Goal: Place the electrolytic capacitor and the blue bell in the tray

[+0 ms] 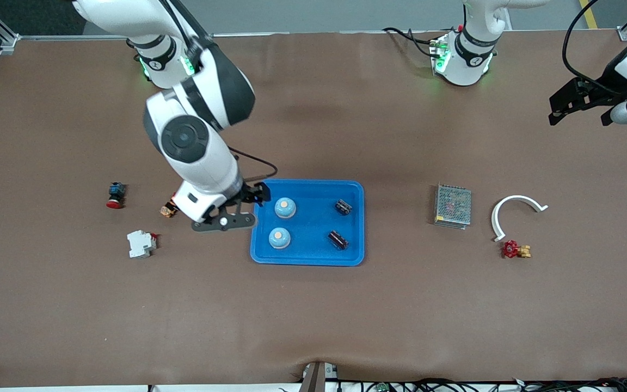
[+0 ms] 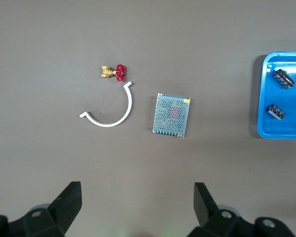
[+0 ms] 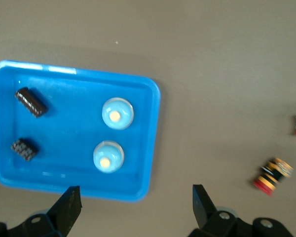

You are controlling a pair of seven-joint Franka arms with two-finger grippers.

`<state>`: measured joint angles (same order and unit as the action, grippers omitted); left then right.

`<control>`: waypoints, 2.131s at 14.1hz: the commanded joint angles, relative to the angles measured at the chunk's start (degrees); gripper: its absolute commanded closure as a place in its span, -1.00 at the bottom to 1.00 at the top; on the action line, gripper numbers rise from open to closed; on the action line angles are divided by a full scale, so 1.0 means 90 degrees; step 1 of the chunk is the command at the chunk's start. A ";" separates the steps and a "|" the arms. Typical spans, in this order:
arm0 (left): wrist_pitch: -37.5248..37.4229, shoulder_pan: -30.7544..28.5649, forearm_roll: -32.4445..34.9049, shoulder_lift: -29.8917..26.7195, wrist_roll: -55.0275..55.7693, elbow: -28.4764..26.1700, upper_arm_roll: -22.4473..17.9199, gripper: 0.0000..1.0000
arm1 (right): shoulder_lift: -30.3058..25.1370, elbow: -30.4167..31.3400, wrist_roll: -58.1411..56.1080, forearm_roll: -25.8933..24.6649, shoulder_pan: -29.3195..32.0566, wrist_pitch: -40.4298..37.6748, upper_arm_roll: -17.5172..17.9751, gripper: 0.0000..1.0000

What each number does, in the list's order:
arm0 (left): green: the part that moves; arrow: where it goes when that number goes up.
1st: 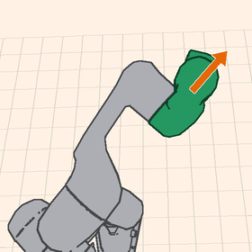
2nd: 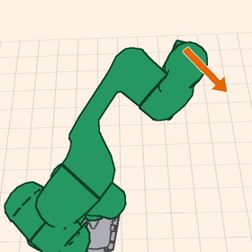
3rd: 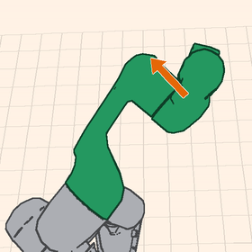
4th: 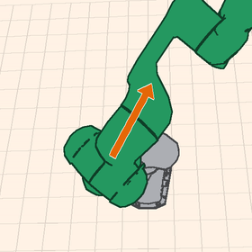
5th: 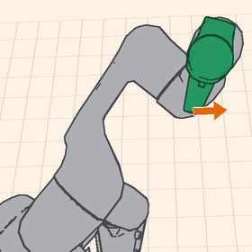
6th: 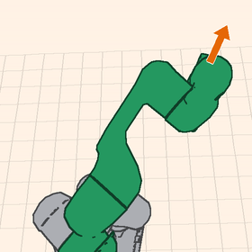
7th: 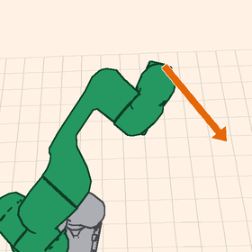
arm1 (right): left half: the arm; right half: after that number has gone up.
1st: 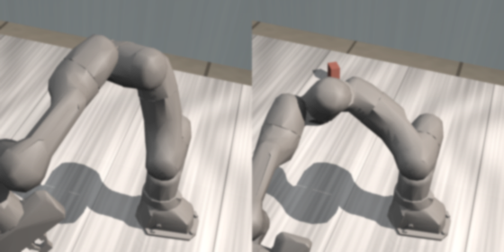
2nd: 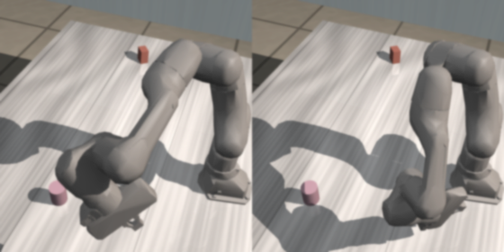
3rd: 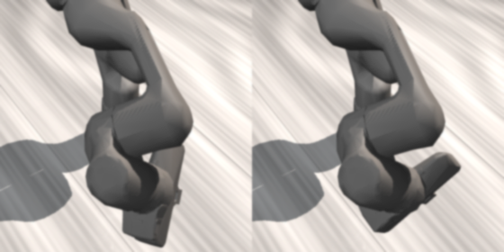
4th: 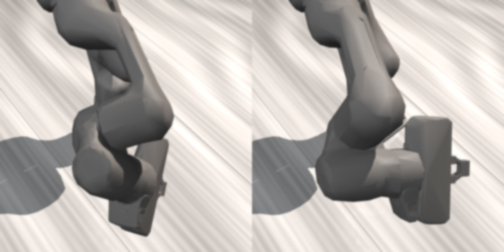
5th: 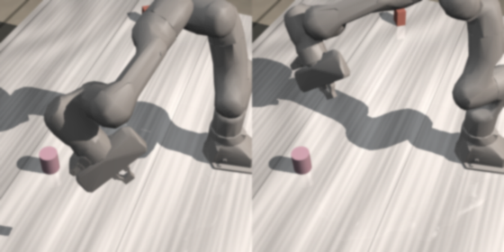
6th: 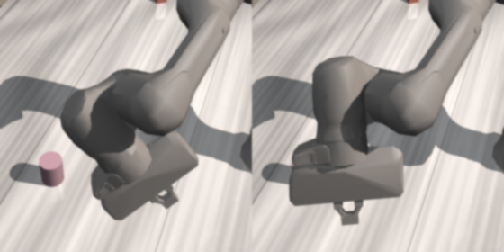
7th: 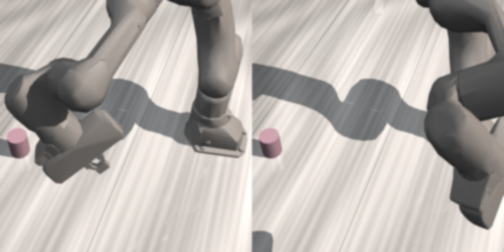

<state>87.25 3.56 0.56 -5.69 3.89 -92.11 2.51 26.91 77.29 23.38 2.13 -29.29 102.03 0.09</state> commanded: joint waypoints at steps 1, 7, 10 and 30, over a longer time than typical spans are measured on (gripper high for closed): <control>-0.0017 -0.0024 -0.0052 -0.0149 -0.0032 -0.0088 0.0004 -1.00 | -0.0557 0.0269 -0.0117 0.0085 0.0081 -0.0445 0.0058 -1.00; -0.0037 -0.0044 -0.0052 -0.0198 -0.0032 -0.0098 -0.0005 -1.00 | -0.1494 0.0542 -0.0859 0.0085 0.0540 -0.1325 0.0029 -1.00; -0.0037 -0.0044 -0.0052 -0.0208 -0.0032 -0.0098 -0.0006 -1.00 | -0.1798 0.0553 -0.0859 0.0076 0.0588 -0.1775 -0.0137 -1.00; -0.0046 -0.0024 -0.0052 -0.0208 -0.0032 -0.0098 0.0043 -1.00 | -0.2980 0.0874 -0.2783 0.0154 0.3411 -0.2000 -0.0137 -1.00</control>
<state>87.23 3.47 0.56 -6.03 3.89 -92.11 2.65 3.02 81.73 0.15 3.37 0.72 83.58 -0.78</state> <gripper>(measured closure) 0.000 0.000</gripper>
